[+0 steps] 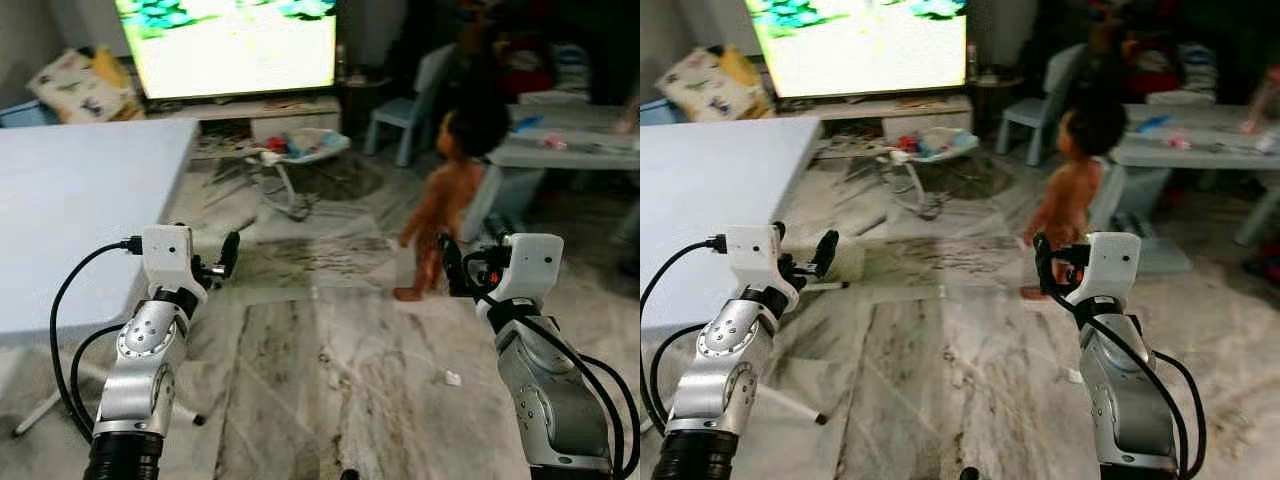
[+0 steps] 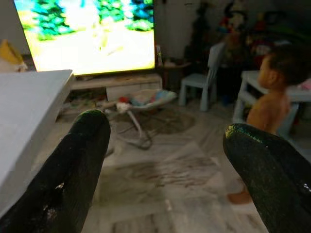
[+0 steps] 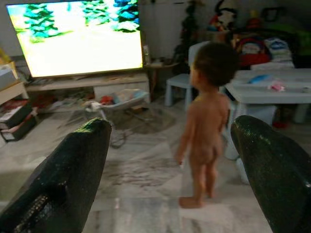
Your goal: Hang keys on a hook
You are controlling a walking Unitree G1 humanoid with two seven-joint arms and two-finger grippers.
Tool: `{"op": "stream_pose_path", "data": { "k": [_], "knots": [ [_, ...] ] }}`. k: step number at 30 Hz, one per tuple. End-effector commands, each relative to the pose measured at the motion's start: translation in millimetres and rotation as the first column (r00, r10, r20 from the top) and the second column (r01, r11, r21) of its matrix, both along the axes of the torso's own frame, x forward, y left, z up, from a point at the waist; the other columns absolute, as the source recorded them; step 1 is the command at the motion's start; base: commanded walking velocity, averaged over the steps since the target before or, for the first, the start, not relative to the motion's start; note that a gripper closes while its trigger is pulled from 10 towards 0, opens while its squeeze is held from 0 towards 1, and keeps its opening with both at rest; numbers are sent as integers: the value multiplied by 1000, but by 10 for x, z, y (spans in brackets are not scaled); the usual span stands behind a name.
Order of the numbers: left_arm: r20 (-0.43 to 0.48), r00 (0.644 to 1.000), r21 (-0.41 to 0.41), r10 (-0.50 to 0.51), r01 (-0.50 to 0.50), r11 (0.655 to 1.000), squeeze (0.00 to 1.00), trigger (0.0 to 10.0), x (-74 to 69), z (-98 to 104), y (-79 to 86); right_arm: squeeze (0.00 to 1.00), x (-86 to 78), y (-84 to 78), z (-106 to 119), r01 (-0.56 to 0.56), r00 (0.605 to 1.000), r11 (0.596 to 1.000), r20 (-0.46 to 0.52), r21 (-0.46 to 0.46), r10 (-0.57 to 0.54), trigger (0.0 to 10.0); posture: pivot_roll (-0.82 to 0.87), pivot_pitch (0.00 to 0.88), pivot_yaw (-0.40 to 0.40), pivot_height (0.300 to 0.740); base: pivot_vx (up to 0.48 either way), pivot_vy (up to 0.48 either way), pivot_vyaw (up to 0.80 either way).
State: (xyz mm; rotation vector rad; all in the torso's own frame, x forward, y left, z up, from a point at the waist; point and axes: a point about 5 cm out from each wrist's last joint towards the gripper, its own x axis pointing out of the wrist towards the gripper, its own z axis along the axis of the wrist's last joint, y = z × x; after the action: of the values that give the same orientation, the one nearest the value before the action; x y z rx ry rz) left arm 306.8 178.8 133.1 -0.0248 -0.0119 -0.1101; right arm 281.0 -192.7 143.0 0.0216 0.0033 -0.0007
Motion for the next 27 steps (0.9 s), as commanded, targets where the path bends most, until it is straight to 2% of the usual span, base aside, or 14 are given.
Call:
{"op": "stream_pose_path", "data": {
  "k": [1,11,17,27],
  "knots": [
    [-16,1000,-3,17,-17,1000,0,10000,-2,-17,55,0,47,51,85,-21,999,1000,30,-5,22,10000,-30,0,44,740,0,0,-800],
    [-22,999,-21,27,-28,999,0,10000,-3,-21,78,0,48,53,86,-25,999,1000,31,-4,25,10000,-30,0,42,740,0,0,-800],
    [-30,999,-40,33,-35,999,0,10000,5,-25,87,0,42,51,86,-26,999,1000,34,-5,26,10000,-32,0,45,740,0,0,0],
    [-41,998,-46,55,-57,997,0,10000,33,-21,148,0,37,45,80,-18,999,1000,33,-3,19,10000,-32,0,48,740,0,480,0]
  ]
}}
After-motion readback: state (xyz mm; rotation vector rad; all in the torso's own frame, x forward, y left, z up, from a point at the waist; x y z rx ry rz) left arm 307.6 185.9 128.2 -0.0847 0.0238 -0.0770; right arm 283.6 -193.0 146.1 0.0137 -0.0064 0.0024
